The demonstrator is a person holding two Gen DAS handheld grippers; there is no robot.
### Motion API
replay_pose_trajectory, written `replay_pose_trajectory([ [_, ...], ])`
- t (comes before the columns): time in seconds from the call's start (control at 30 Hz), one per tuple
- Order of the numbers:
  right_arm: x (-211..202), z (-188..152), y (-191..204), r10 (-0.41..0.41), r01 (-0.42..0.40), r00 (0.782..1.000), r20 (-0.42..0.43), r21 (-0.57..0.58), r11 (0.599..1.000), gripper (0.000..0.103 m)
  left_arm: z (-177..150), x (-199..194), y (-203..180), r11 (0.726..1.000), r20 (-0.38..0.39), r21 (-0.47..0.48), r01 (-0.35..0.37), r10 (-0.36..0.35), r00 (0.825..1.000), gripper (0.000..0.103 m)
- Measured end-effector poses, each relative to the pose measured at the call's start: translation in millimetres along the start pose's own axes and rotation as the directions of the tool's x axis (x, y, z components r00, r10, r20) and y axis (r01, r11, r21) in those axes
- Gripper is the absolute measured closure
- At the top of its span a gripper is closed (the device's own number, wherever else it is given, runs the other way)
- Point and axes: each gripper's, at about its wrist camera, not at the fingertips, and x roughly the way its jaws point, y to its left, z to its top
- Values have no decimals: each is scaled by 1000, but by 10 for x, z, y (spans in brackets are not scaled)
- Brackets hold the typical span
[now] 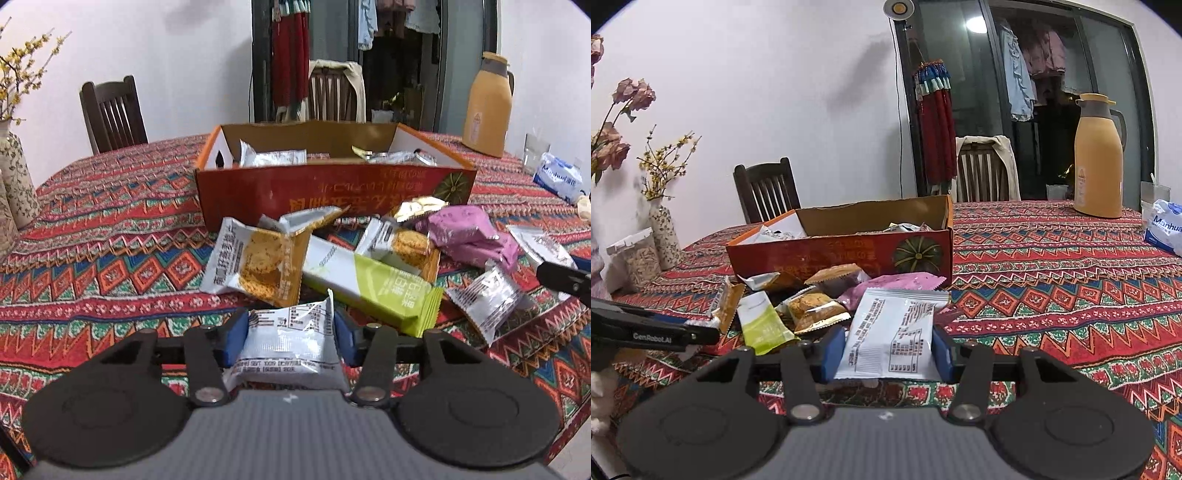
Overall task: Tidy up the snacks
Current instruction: 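Grasp a white snack packet with the left gripper while the right gripper holds its packet, then carry both white packets into the cardboard box and open both grippers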
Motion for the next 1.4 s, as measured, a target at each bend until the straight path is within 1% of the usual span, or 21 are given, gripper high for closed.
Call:
replay_pose_trajectory([
  [0.27,-17,86,44,6,-6,1000,23,-23,1000,54,117,-104,13,1000,57,-18,-8,9,998,52],
  [0.4,1,181,82,12,-10,999,45,-41,999,54,230,-161,7,1000,99,-24,-9,11,995,52],
  [0.57,78,349,112,18,-14,997,73,-60,998,53,469,-181,-14,999,161,-36,-11,17,987,52],
  [0.77,262,619,166,30,-21,993,115,-78,997,53,837,-94,-57,999,219,-48,-18,28,975,51],
  [0.97,548,1013,178,41,-30,986,159,-75,997,53,1237,121,-138,998,247,-50,-32,44,968,51],
  [1.17,1059,1406,189,37,-23,986,163,-87,996,53,1578,489,-157,997,245,-61,-52,65,967,51],
  [1.27,1398,1480,144,29,-20,991,130,-68,998,53,1687,734,-130,995,225,-87,-58,76,971,51],
  [1.4,1699,1411,1,22,-20,998,52,-37,999,53,1721,995,-103,993,195,-105,-57,77,978,51],
])
